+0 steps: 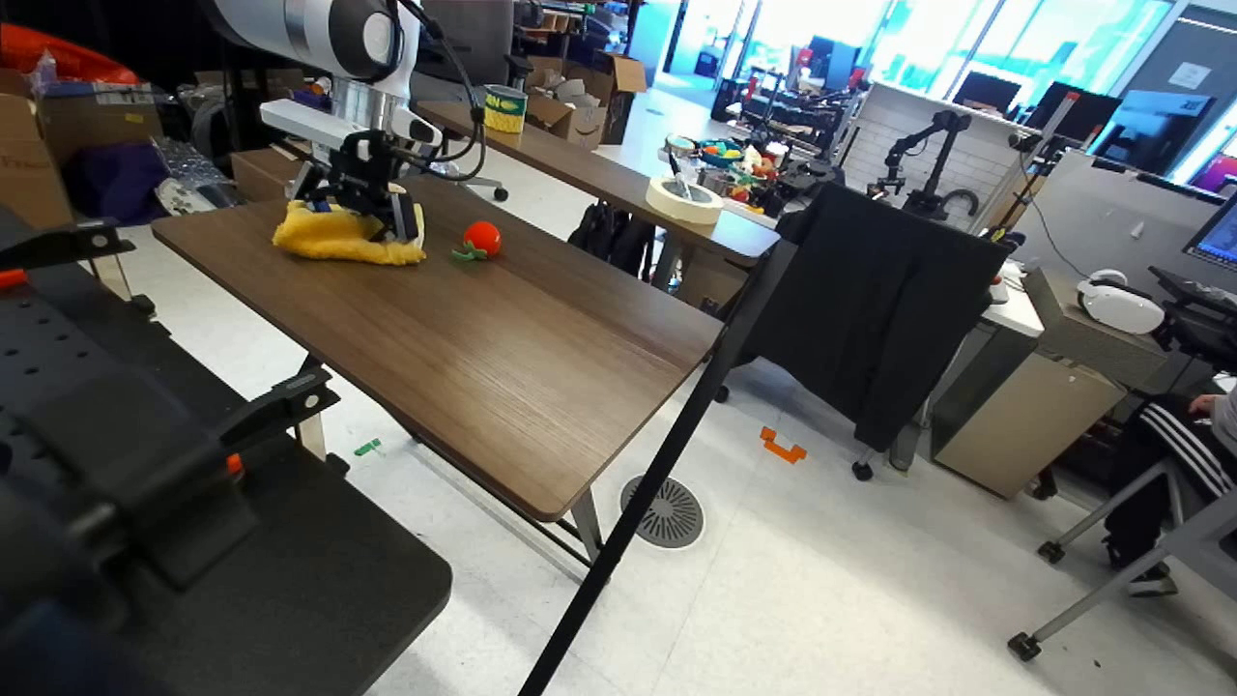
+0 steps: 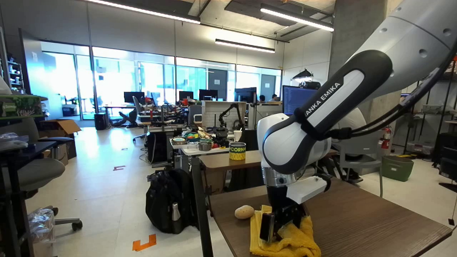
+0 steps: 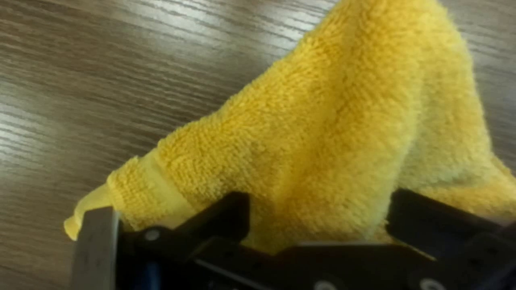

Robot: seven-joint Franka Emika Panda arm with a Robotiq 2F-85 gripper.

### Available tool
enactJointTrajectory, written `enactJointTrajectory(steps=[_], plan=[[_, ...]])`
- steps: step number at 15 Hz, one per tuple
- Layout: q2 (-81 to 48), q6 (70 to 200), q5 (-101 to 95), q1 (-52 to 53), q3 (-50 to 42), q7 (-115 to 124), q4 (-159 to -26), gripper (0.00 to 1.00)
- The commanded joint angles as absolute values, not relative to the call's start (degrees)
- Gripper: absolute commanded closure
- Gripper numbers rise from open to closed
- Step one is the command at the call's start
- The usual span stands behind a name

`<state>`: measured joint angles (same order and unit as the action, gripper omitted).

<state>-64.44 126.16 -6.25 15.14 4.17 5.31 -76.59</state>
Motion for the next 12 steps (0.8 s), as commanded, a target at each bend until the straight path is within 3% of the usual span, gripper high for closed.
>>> enactJointTrajectory(steps=[1, 5, 6, 12], plan=[[-54.4, 131.6, -10.7, 19.7, 1.9, 8.3, -88.0, 0.0], [-55.1, 129.1, -10.6, 20.1, 1.9, 7.2, -86.5, 0.0], [-64.6, 126.1, -6.5, 15.6, 3.9, 5.2, -76.1, 0.0], [-57.2, 131.3, -10.6, 20.2, 2.6, 7.9, -83.8, 0.0]])
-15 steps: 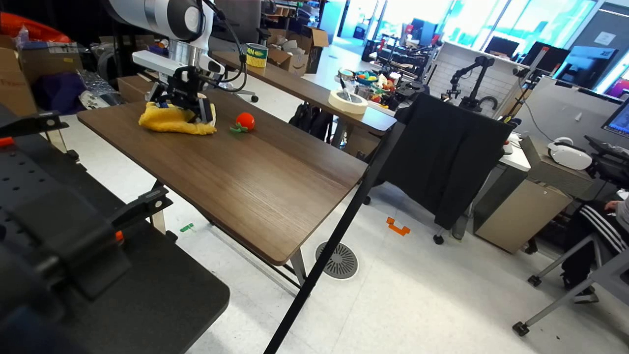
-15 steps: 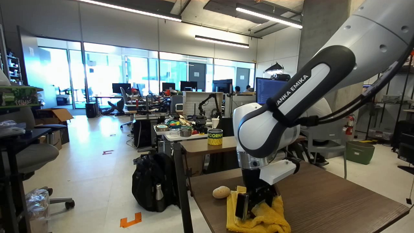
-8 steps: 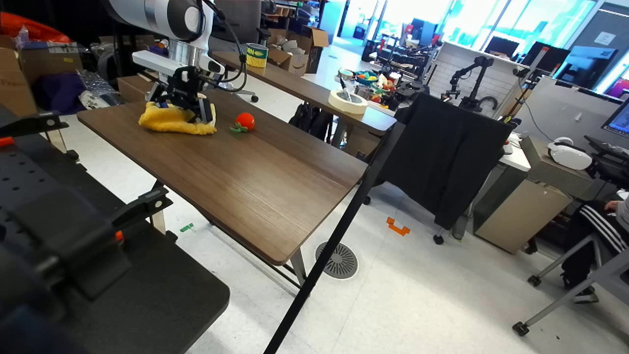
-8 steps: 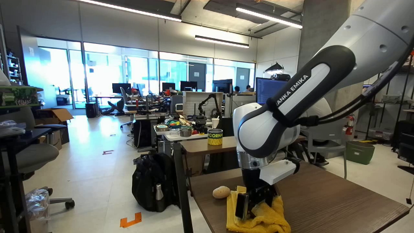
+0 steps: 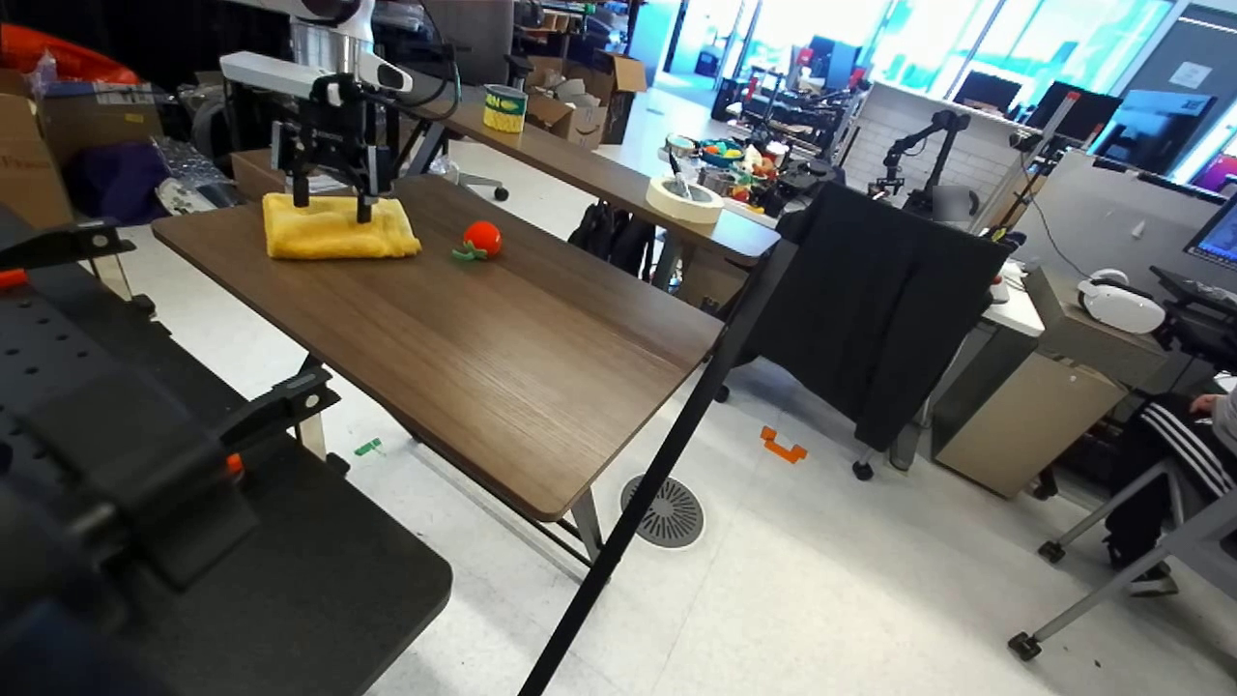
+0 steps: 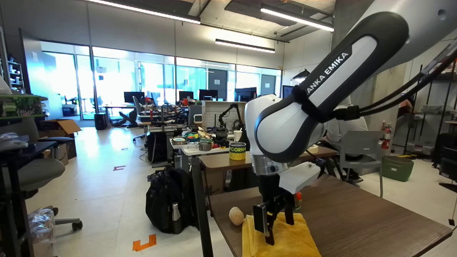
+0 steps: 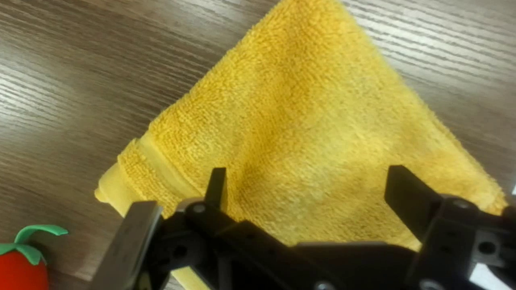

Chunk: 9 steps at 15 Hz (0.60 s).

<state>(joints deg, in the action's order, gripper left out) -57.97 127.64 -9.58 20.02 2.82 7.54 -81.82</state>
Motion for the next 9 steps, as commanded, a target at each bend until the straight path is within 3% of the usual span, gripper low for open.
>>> enactJointTrajectory(steps=[1, 9], plan=[[-56.4, 133.3, -11.0, 20.5, 2.4, 8.0, -85.1, 0.0], [-61.6, 131.5, -8.2, 17.3, 4.0, 5.0, -82.1, 0.0]])
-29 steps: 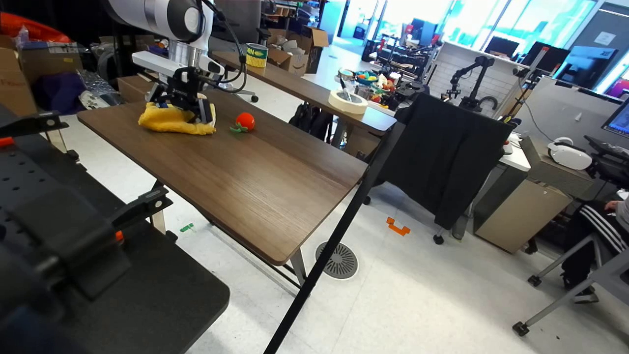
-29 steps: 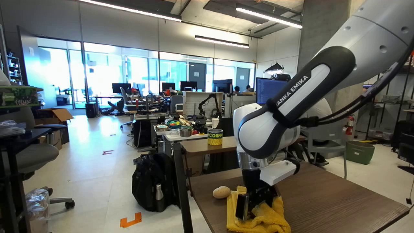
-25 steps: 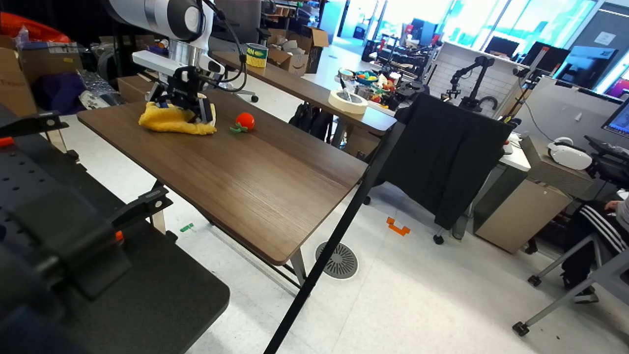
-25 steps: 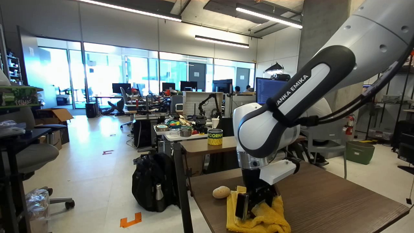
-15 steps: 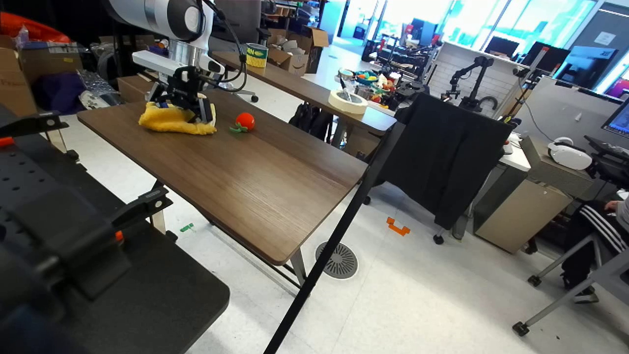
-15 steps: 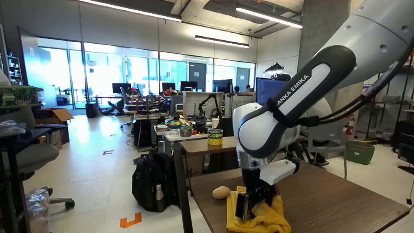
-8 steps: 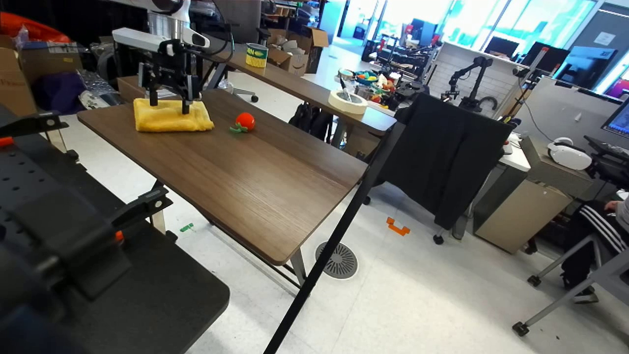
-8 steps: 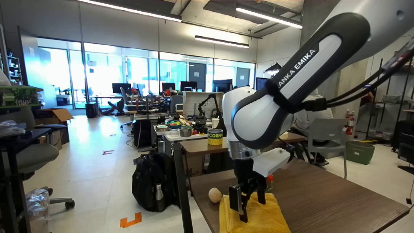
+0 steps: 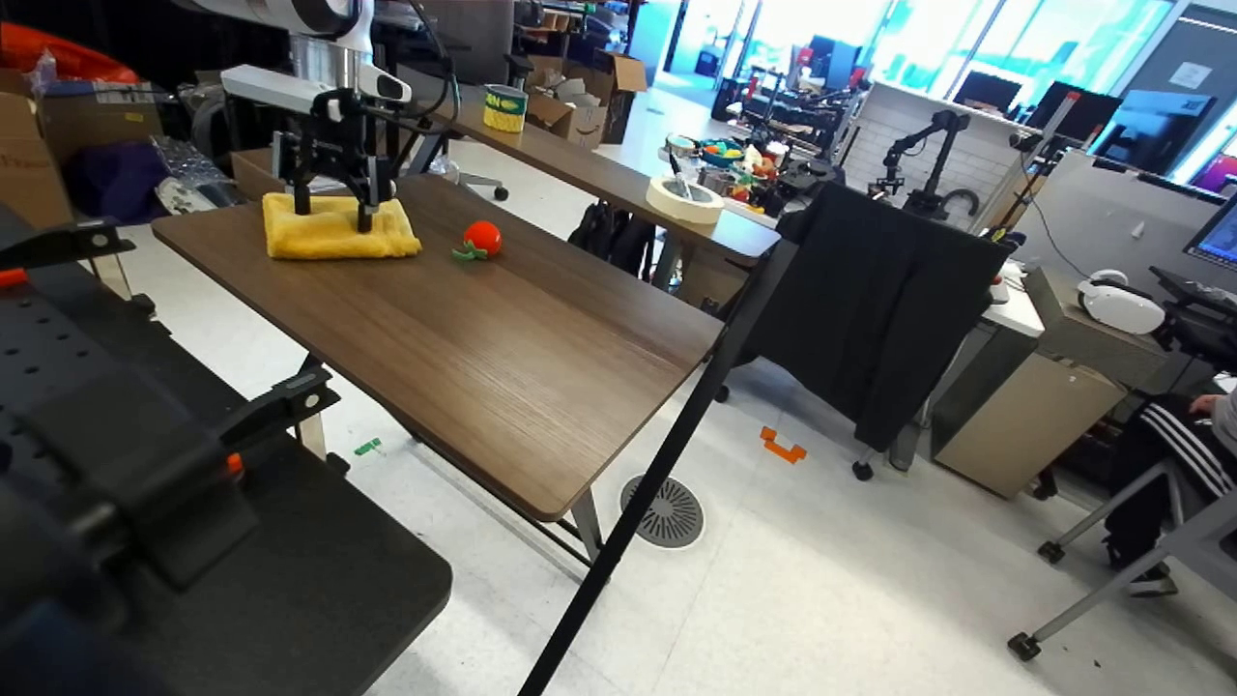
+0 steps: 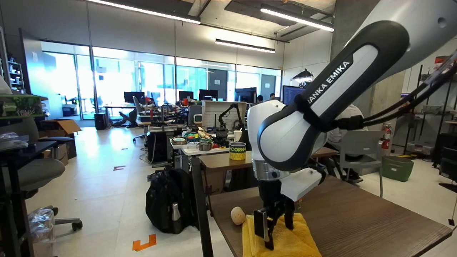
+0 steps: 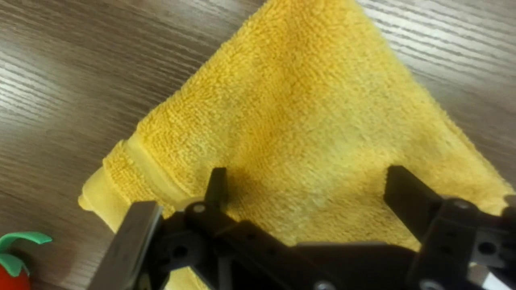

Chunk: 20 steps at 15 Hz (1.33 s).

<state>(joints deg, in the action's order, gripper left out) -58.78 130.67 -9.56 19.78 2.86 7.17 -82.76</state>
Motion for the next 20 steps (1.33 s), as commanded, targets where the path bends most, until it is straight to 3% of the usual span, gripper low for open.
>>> enactJointTrajectory(steps=[1, 12, 20], plan=[[-61.9, 132.2, -7.9, 16.7, 3.8, 5.0, -83.1, 0.0], [-54.0, 155.3, -0.1, 10.3, -4.0, 19.8, -106.5, 0.0], [-51.9, 154.8, 0.3, 9.9, -3.5, 17.5, -106.7, 0.0]])
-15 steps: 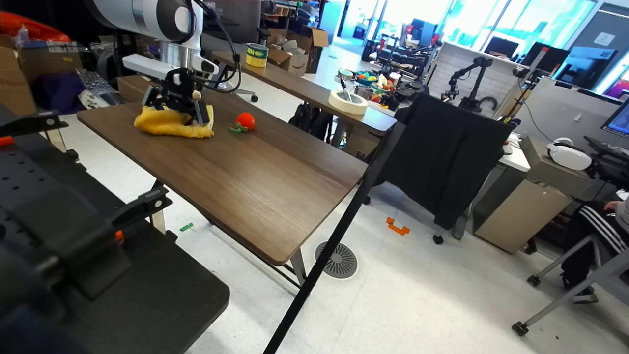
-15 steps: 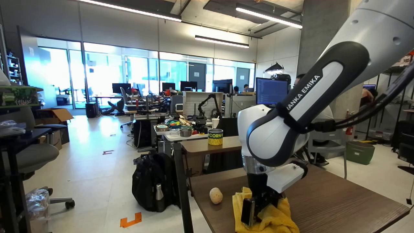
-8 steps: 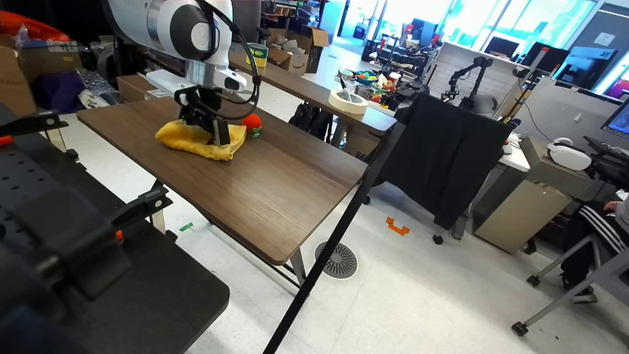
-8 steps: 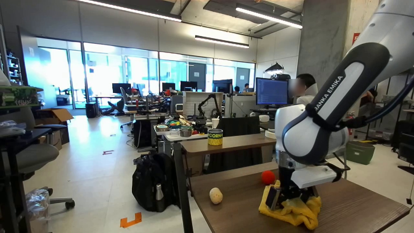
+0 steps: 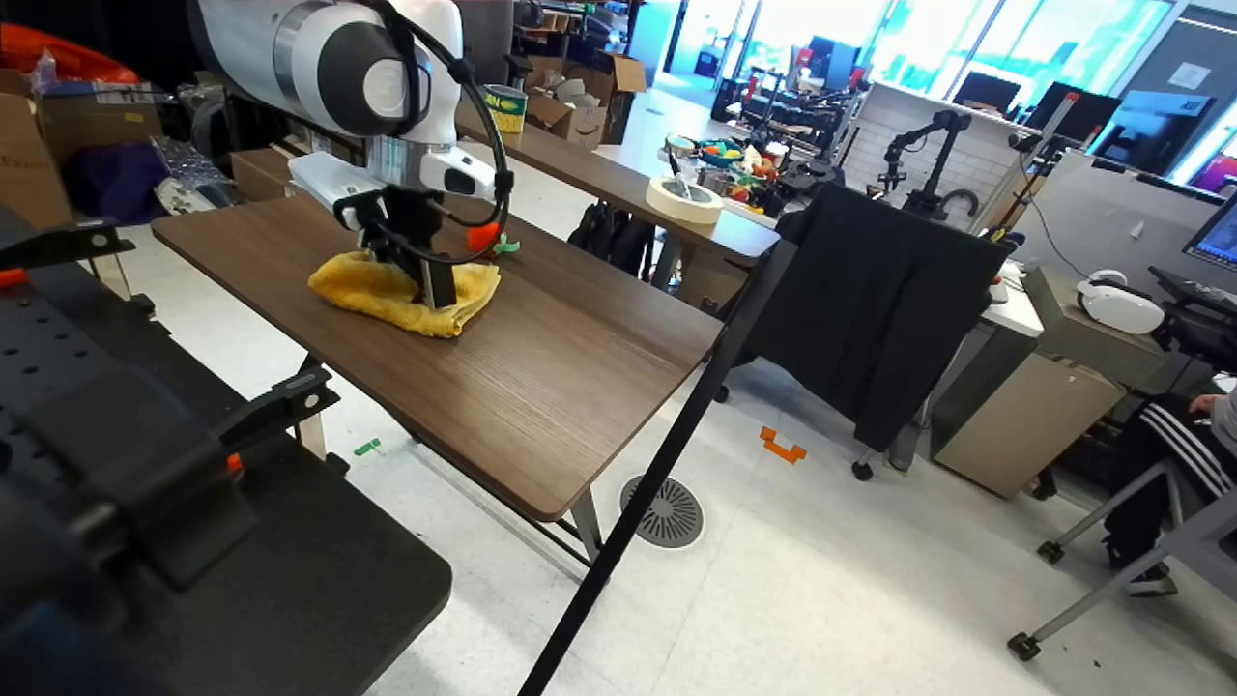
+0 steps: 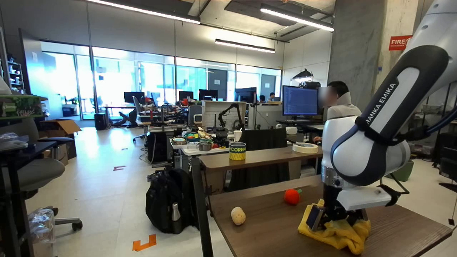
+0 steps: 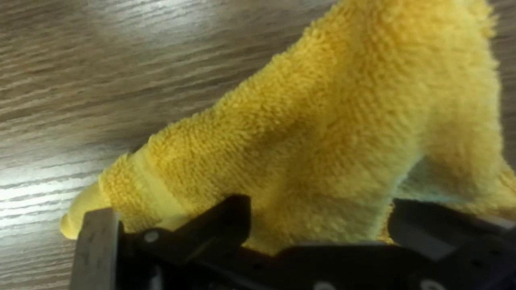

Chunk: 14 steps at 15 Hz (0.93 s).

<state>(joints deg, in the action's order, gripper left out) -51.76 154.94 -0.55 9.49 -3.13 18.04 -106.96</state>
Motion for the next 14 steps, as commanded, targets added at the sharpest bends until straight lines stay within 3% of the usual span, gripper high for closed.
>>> enactJointTrajectory(steps=[1, 6, 14], plan=[[-51.9, 154.8, 0.3, 9.9, -3.5, 17.5, -106.7, 0.0], [-52.1, 159.6, 3.2, 5.4, -3.7, 17.0, -110.8, 0.0], [-51.7, 182.9, 12.8, -2.9, -8.8, 19.9, -123.2, 0.0]])
